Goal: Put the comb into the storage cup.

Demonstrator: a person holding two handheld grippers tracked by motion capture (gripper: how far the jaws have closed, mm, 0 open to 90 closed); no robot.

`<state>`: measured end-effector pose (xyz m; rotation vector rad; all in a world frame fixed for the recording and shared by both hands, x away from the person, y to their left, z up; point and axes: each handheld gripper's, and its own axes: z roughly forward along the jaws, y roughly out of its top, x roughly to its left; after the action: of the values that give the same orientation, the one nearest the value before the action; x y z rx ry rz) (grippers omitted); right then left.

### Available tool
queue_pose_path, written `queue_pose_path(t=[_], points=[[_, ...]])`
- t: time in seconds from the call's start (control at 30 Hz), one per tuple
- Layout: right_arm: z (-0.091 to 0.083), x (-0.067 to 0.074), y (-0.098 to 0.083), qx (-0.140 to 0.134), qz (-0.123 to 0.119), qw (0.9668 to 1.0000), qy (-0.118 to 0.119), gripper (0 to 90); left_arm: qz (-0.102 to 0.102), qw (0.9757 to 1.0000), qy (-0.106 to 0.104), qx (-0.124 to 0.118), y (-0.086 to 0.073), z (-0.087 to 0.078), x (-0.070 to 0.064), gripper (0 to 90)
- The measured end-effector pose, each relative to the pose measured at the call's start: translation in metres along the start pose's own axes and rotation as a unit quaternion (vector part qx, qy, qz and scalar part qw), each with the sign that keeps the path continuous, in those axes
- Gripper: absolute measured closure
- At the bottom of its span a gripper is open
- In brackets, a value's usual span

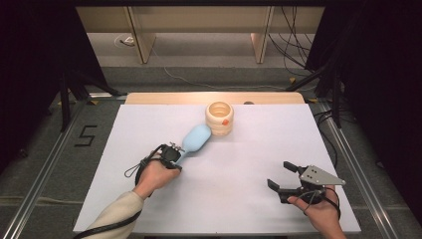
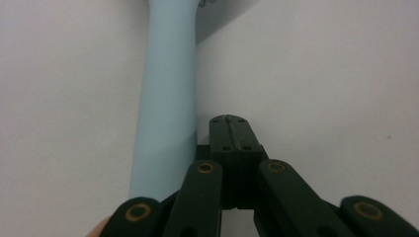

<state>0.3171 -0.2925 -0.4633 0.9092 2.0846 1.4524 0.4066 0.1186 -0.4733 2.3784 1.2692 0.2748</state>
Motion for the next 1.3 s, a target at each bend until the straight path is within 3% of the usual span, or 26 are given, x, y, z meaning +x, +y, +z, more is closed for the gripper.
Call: queue_pose_path(t=[0.23, 0.33, 0.37, 0.43, 0.5, 0.53, 0.6, 0.7, 0.87, 0.97, 1.1, 1.3], points=[[0.0, 0.0, 0.0, 0.0, -0.001, 1.0, 0.001, 14.8, 0.008, 1.0, -0.003, 0.0, -0.003, -0.002, 0.0, 88.2], [0.0, 0.0, 0.0, -0.002, -0.001, 1.0, 0.002, 14.8, 0.01, 0.9995, -0.031, -0.007, -0.003, -0.009, -0.001, 80.6], [0.0, 0.0, 0.0, -0.003, -0.002, 1.0, 0.003, 14.8, 0.015, 0.9991, -0.038, -0.014, -0.002, -0.015, -0.002, 74.2], [0.0, 0.0, 0.0, -0.002, -0.001, 1.0, 0.003, 14.8, 0.017, 0.9985, -0.042, -0.032, -0.001, -0.024, -0.002, 70.8], [0.0, 0.0, 0.0, -0.001, -0.001, 1.0, 0.003, 14.8, 0.021, 0.9973, -0.038, -0.059, 0.001, -0.033, 0.0, 58.4], [0.0, 0.0, 0.0, -0.002, 0.0, 1.0, 0.003, 14.8, 0.027, 0.9957, -0.032, -0.082, 0.003, -0.037, 0.001, 51.9], [0.0, 0.0, 0.0, -0.003, -0.001, 1.0, 0.003, 14.8, 0.047, 0.994, -0.011, -0.099, 0.007, -0.04, 0.004, 34.2], [0.0, 0.001, 0.0, -0.001, 0.0, 1.0, 0.003, 14.9, 0.063, 0.9949, 0.012, -0.078, 0.012, -0.037, 0.009, 16.5], [0.0, 0.0, 0.0, 0.001, 0.004, 1.0, 0.003, 15.1, 0.06, 0.997, 0.013, -0.046, 0.024, -0.027, 0.021, 8.2], [0.0, 0.0, 0.0, 0.0, 0.004, 1.0, 0.003, 15.1, 0.053, 0.998, 0.017, -0.028, 0.034, -0.021, 0.027, 8.2], [0.0, 0.0, 0.0, 0.001, 0.004, 1.0, 0.003, 15.1, 0.04, 0.9992, -0.002, -0.01, 0.049, -0.013, 0.031, 8.9], [0.0, 0.0, 0.0, 0.0, 0.003, 1.0, 0.004, 15.1, 0.045, 0.9987, 0.006, 0.024, 0.067, -0.001, 0.029, 8.9]])
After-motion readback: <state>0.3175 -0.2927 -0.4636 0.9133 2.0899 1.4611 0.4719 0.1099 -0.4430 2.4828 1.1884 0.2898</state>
